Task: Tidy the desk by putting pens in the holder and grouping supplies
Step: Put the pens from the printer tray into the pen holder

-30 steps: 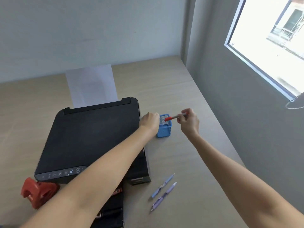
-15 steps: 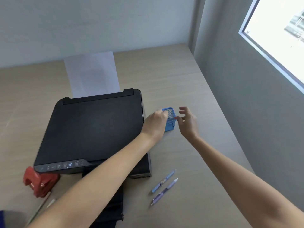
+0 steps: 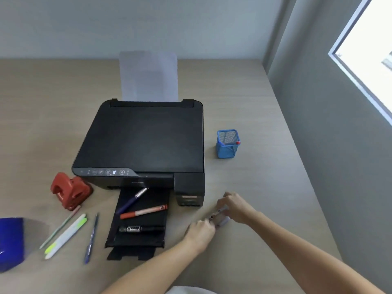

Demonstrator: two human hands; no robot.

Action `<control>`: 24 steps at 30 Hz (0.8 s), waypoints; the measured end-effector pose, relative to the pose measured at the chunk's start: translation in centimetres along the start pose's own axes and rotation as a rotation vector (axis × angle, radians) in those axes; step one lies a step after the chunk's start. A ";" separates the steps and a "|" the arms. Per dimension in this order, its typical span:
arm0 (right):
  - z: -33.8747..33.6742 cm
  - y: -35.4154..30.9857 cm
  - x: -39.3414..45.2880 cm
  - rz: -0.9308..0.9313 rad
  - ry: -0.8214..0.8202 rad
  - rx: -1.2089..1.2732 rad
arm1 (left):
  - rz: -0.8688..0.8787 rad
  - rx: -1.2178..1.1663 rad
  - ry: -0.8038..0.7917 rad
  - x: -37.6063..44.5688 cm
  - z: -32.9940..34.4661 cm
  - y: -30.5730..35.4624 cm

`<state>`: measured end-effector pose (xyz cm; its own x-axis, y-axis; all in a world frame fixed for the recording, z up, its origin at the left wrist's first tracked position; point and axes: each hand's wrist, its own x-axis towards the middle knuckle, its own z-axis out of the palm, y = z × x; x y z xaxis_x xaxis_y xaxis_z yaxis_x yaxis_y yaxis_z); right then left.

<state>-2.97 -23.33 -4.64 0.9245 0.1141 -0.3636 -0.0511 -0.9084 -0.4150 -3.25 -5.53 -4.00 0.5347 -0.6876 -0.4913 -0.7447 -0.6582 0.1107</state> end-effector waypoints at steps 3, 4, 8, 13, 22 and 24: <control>0.7 0.0 0.1 -0.015 -0.014 -0.129 | -0.004 0.022 -0.004 -1.3 0.9 -0.4; 1.0 0.2 0.2 -0.013 -0.009 -0.149 | -0.013 0.002 -0.006 -1.8 1.2 -0.7; 1.7 1.0 -0.4 -0.039 0.018 -0.131 | -0.066 -0.146 -0.072 -4.8 0.8 -2.0; 0.3 3.4 -2.9 0.035 0.280 0.146 | -0.075 -0.313 0.049 -8.0 -4.0 -3.8; -12.8 0.9 0.2 0.308 0.893 0.894 | -0.055 -0.295 0.607 -1.1 -21.4 -4.6; -14.7 0.4 1.7 0.311 0.930 0.912 | -0.082 -0.267 0.554 1.5 -23.8 -4.3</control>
<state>4.11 -29.38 6.81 0.7217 -0.6922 0.0032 -0.2004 -0.2134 -0.9562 10.30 -11.03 15.30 0.7672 -0.6414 0.0060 -0.6049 -0.7204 0.3392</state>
